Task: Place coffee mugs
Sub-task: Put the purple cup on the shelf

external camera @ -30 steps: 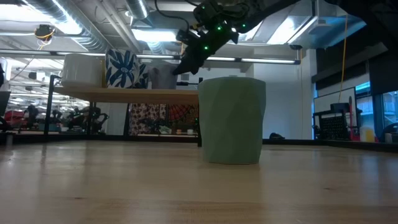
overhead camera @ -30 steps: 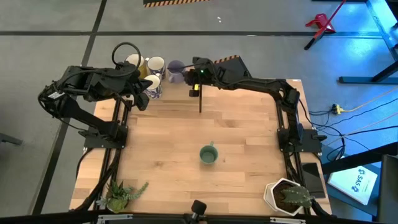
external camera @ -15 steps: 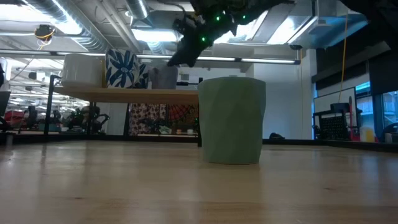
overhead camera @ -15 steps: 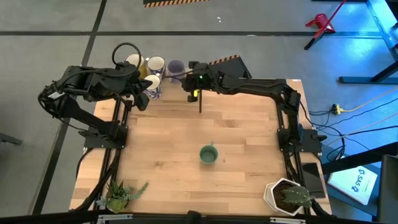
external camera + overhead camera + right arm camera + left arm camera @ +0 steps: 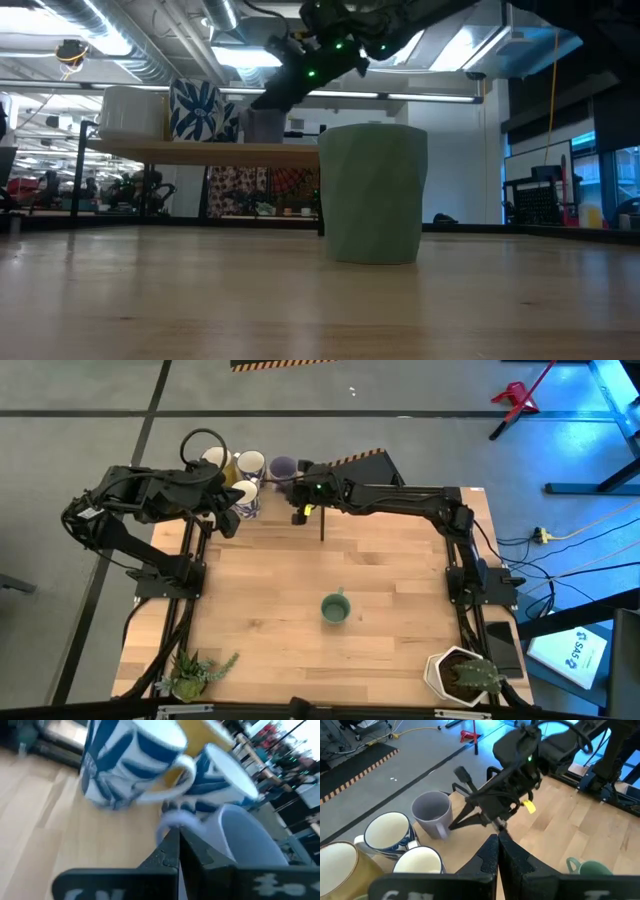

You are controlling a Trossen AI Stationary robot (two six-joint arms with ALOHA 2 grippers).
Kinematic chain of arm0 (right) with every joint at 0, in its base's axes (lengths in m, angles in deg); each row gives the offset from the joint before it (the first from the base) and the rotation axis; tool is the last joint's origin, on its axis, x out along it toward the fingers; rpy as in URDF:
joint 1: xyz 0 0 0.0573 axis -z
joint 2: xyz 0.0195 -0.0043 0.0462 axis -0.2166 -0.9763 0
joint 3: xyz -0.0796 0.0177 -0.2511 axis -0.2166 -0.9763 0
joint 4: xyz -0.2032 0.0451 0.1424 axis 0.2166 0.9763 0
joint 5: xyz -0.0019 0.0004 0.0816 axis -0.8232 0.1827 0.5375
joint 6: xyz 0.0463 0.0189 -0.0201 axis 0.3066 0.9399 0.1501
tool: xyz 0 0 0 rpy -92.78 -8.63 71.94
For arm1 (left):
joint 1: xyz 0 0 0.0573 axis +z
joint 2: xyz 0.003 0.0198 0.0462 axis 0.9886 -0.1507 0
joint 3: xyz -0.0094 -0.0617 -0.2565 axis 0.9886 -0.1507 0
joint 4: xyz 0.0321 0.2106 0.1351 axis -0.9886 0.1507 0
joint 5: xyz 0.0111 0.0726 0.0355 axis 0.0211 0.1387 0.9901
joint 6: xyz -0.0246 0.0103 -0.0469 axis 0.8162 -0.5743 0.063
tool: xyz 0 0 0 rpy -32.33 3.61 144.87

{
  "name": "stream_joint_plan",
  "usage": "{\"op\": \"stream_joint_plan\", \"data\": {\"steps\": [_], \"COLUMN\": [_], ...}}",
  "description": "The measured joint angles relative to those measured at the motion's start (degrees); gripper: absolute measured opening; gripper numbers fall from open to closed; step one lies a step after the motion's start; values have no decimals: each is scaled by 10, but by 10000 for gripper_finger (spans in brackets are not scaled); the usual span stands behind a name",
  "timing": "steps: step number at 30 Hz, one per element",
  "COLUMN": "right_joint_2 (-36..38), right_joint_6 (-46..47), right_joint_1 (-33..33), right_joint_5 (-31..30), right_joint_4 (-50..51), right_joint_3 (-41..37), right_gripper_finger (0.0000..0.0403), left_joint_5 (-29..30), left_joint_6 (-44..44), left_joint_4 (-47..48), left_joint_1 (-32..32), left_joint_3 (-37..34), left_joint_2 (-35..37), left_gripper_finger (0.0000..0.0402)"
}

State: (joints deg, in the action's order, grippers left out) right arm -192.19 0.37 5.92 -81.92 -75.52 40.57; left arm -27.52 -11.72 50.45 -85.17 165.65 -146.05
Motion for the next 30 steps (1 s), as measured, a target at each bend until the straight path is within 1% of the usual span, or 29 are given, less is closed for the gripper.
{"op": "stream_joint_plan", "data": {"steps": [1,4,12,19,23,27,30], "right_joint_2": [-6,-7,-18,-30,-37,-42,-43], "right_joint_6": [3,5,8,16,22,22,28], "right_joint_1": [-1,-1,0,0,0,0,4], "right_joint_5": [1,3,-3,-5,-1,-14,-12], "right_joint_4": [-16,-8,-55,-62,-84,-127,-128], "right_joint_3": [1,0,2,0,1,1,1], "right_gripper_finger": [0,0,0,0,0,0,0], "left_joint_5": [0,-1,-1,-1,-7,-7,-8], "left_joint_6": [2,3,3,3,3,3,6], "left_joint_4": [0,1,3,3,3,3,3], "left_joint_1": [0,0,0,0,0,0,0], "left_joint_3": [0,0,0,0,0,0,0], "left_joint_2": [0,0,0,0,0,0,0], "left_gripper_finger": [2,2,2,2,2,2,2]}}
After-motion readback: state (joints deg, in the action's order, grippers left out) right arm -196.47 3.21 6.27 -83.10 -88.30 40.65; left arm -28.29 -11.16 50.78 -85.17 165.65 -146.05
